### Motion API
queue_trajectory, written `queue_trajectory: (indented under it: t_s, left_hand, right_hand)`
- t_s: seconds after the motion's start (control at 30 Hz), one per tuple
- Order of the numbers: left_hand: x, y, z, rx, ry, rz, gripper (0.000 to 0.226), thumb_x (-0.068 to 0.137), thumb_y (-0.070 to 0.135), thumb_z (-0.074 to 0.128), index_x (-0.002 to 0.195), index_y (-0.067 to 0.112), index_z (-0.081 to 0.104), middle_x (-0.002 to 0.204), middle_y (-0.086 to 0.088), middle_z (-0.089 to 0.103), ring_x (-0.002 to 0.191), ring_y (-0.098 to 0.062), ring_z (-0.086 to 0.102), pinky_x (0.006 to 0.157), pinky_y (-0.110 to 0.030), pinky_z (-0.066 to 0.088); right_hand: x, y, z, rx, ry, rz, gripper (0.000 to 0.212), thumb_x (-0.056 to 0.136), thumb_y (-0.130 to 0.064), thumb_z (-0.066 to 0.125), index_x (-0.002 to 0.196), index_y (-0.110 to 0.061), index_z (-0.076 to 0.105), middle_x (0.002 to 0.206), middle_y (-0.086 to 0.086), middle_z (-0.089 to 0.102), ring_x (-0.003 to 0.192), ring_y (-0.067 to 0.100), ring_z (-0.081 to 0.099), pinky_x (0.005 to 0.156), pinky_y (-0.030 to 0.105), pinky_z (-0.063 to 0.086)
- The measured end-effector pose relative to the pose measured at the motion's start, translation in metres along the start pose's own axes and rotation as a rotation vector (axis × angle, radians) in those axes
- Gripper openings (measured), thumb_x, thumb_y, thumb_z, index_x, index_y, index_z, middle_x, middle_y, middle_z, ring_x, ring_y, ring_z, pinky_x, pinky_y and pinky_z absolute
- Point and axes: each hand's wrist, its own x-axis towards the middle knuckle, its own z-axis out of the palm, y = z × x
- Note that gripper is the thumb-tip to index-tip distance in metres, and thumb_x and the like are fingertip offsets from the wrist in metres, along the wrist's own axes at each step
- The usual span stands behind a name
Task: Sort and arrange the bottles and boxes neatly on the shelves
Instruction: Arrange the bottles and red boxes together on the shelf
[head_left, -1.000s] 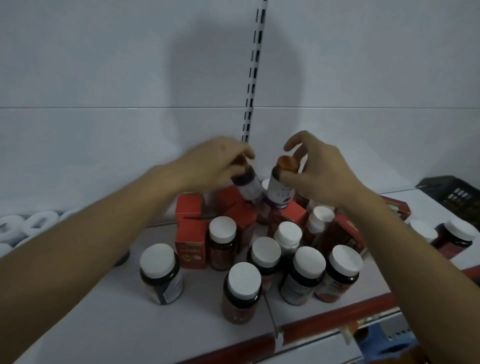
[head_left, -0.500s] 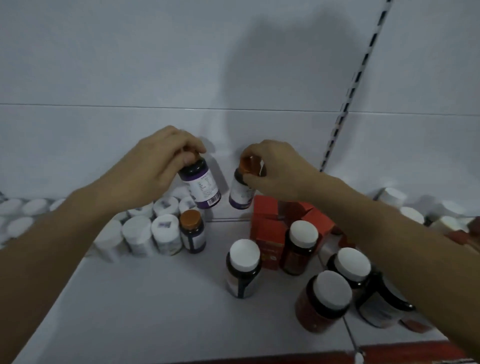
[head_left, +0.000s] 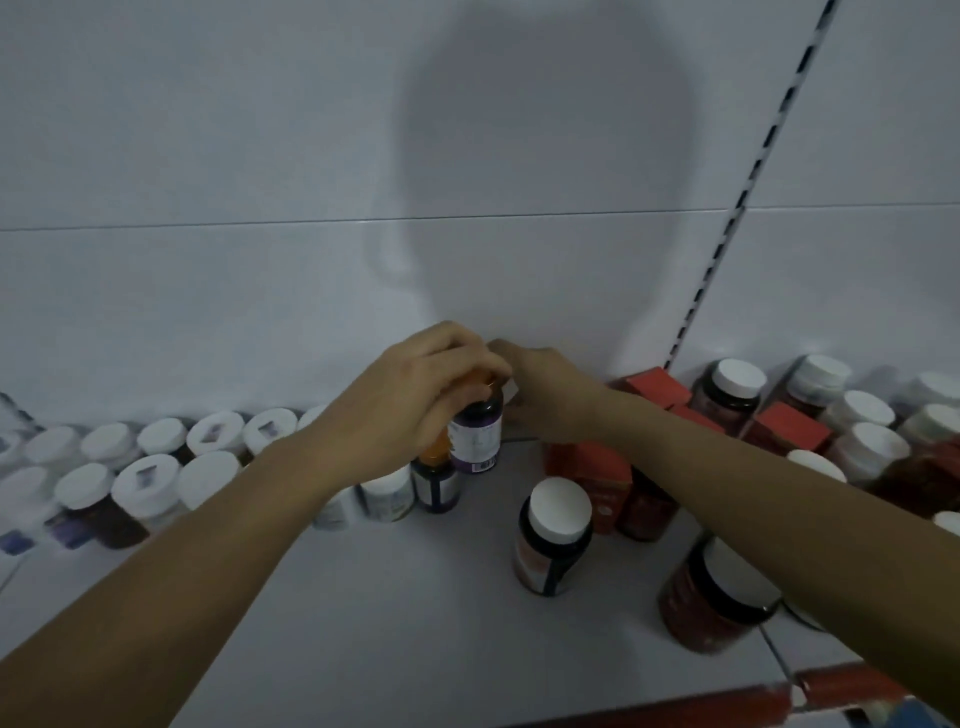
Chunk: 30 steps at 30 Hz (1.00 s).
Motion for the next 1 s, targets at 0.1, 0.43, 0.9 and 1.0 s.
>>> queue_trajectory:
  t_s: [0.1, 0.43, 0.9, 1.0]
  left_hand:
    - [0.009, -0.004, 0.013, -0.039, -0.044, 0.061, 0.023, 0.101, 0.017, 0.06, 0.122, 0.016, 0.068, 0.115, 0.002, 0.061, 0.098, -0.007, 0.058, 0.089, -0.016, 0.046]
    - [0.016, -0.028, 0.048, 0.217, -0.471, 0.02, 0.03, 0.105, 0.027, 0.05, 0.13, 0.023, 0.066, 0.129, 0.0, 0.055, 0.105, -0.019, 0.059, 0.089, -0.027, 0.044]
    - [-0.012, -0.036, 0.054, 0.246, -0.25, -0.13, 0.053, 0.095, 0.047, 0.059, 0.144, 0.03, 0.047, 0.141, 0.012, 0.044, 0.129, -0.012, 0.04, 0.097, -0.032, 0.037]
    - [-0.025, -0.032, 0.057, 0.259, -0.254, -0.171, 0.061, 0.091, 0.045, 0.06, 0.146, 0.029, 0.04, 0.151, 0.015, 0.035, 0.134, -0.011, 0.037, 0.1, -0.034, 0.04]
  right_hand:
    - [-0.014, 0.011, -0.013, -0.024, 0.06, 0.063, 0.055, 0.088, -0.012, 0.07, 0.138, -0.012, 0.048, 0.124, 0.008, 0.062, 0.106, 0.022, 0.06, 0.085, 0.033, 0.049]
    - [-0.058, 0.026, -0.033, -0.114, 0.144, 0.081, 0.026, 0.091, -0.009, 0.063, 0.116, -0.012, 0.067, 0.107, 0.006, 0.066, 0.092, 0.018, 0.063, 0.083, 0.028, 0.05]
    - [-0.039, 0.029, -0.015, -0.328, -0.037, 0.283, 0.053, 0.079, -0.053, 0.073, 0.115, -0.016, 0.06, 0.109, 0.007, 0.067, 0.1, 0.03, 0.063, 0.08, 0.037, 0.052]
    - [-0.032, 0.025, -0.009, -0.276, 0.033, 0.229, 0.048, 0.075, -0.046, 0.078, 0.103, -0.013, 0.057, 0.099, 0.006, 0.063, 0.091, 0.03, 0.06, 0.072, 0.035, 0.046]
